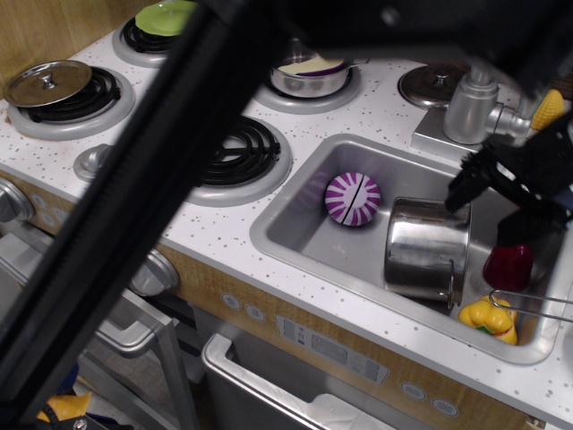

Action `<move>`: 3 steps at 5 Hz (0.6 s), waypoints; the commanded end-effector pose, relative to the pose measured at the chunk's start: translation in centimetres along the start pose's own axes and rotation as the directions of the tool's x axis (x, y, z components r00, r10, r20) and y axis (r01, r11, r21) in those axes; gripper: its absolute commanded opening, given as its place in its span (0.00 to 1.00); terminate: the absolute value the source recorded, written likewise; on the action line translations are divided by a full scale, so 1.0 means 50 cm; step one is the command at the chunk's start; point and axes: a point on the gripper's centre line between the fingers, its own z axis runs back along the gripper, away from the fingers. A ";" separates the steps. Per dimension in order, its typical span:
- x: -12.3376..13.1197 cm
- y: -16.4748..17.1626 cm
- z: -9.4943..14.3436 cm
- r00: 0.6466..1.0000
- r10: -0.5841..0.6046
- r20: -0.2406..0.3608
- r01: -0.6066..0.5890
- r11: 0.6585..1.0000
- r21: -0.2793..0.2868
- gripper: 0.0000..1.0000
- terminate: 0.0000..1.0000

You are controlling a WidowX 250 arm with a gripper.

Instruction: Flip pot upright in sink

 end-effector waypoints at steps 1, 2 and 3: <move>0.013 0.011 0.024 0.998 -0.014 0.058 0.012 0.999 0.035 1.00 0.00; 0.004 0.021 0.011 0.997 -0.035 0.071 0.030 0.997 0.069 1.00 0.00; -0.003 0.043 0.000 0.995 -0.059 0.083 0.051 0.995 0.086 1.00 0.00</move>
